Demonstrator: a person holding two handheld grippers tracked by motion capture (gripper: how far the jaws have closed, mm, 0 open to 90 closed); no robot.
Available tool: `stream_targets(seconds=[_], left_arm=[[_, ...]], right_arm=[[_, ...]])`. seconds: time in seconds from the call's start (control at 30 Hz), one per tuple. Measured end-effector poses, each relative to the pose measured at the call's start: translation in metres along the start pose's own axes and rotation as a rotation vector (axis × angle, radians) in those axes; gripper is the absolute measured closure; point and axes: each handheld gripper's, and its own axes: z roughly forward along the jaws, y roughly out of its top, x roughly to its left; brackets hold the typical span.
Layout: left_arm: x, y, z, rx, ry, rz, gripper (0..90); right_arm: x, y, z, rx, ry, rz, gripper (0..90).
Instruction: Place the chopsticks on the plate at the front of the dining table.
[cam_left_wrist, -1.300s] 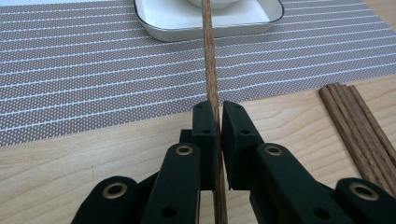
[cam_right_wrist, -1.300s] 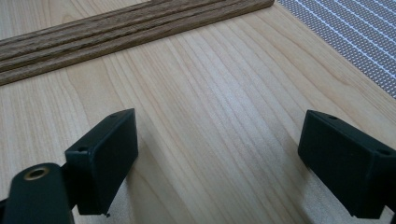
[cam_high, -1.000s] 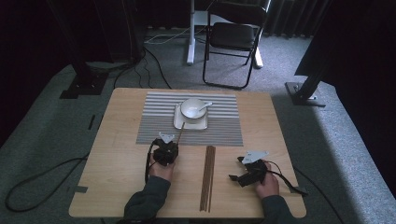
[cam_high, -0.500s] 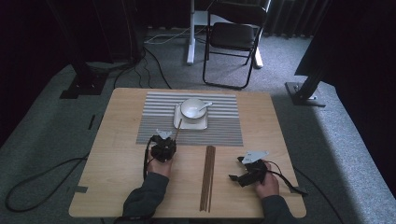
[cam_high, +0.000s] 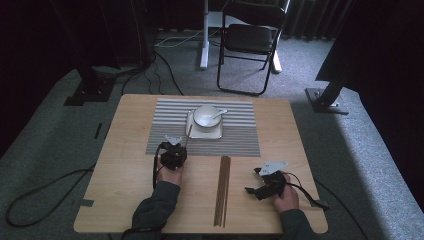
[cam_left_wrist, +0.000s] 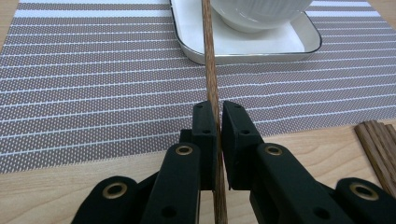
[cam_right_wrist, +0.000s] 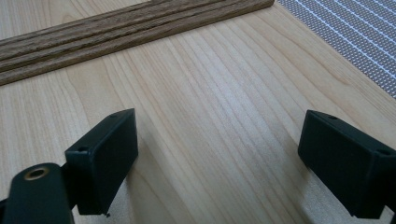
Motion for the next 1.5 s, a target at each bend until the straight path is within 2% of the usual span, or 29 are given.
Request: stream_targets(seconds=[1.1, 1.5], left_arm=[[0.005, 0.011, 0.012, -0.002, 0.009, -0.035, 84.1], [0.008, 0.018, 0.023, -0.005, 0.021, -0.048, 84.2]], right_arm=[[0.000, 0.000, 0.000, 0.000, 0.000, -0.002, 11.5], [0.000, 0.000, 0.000, 0.000, 0.000, 0.000, 11.5]])
